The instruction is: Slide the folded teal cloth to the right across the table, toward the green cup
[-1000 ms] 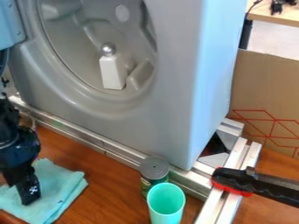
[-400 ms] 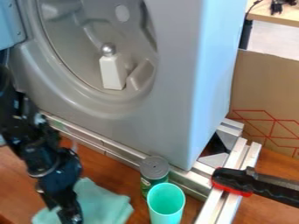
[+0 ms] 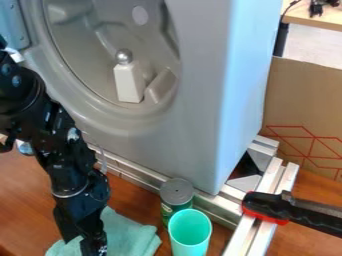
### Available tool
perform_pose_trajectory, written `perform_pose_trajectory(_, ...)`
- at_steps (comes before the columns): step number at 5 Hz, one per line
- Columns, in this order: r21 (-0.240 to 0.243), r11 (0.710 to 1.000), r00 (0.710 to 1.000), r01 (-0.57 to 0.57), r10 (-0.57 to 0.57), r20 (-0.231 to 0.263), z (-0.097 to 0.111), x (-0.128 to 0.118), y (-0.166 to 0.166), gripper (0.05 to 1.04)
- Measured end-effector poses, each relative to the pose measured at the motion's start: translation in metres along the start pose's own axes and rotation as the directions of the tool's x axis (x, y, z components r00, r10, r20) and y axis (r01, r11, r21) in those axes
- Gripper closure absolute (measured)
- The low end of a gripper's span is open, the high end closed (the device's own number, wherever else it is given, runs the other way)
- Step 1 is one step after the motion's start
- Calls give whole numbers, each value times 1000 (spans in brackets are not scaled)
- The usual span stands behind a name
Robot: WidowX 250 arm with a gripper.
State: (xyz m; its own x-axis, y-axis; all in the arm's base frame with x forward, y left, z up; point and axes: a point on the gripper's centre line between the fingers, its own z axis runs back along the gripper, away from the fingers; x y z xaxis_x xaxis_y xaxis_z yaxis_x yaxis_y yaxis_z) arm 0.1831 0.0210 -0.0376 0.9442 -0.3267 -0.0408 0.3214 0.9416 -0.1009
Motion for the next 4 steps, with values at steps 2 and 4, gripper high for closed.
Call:
perform_pose_trajectory(2, -6, 1000, 1000, 2, -2, -25, 14, -2, 5, 83)
perform_pose_trajectory(4, 20, 1000, 995, 20, -22, 101, 63, -7, 15, 83)
